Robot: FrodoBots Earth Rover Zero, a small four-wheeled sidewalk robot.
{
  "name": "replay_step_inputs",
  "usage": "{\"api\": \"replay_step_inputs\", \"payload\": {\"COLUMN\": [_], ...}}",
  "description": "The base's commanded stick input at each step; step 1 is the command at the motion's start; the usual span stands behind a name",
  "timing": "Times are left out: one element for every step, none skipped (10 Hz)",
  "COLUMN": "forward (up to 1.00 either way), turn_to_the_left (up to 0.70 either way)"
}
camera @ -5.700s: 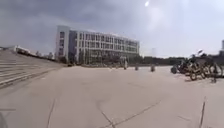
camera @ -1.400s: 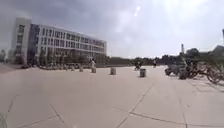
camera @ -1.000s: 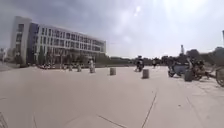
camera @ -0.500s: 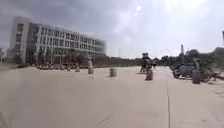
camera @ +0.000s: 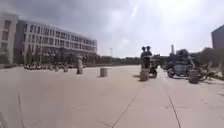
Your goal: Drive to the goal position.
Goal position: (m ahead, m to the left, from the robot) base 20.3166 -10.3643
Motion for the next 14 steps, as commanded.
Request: {"api": "replay_step_inputs", "payload": {"forward": [1.00,1.00,1.00,1.00,1.00,1.00,1.00,1.00,1.00,1.00,1.00,1.00,1.00,1.00], "turn_to_the_left": [0.00,0.00,0.00,0.00,0.00,0.00,0.00,0.00,0.00,0.00,0.00,0.00,0.00,0.00]}}
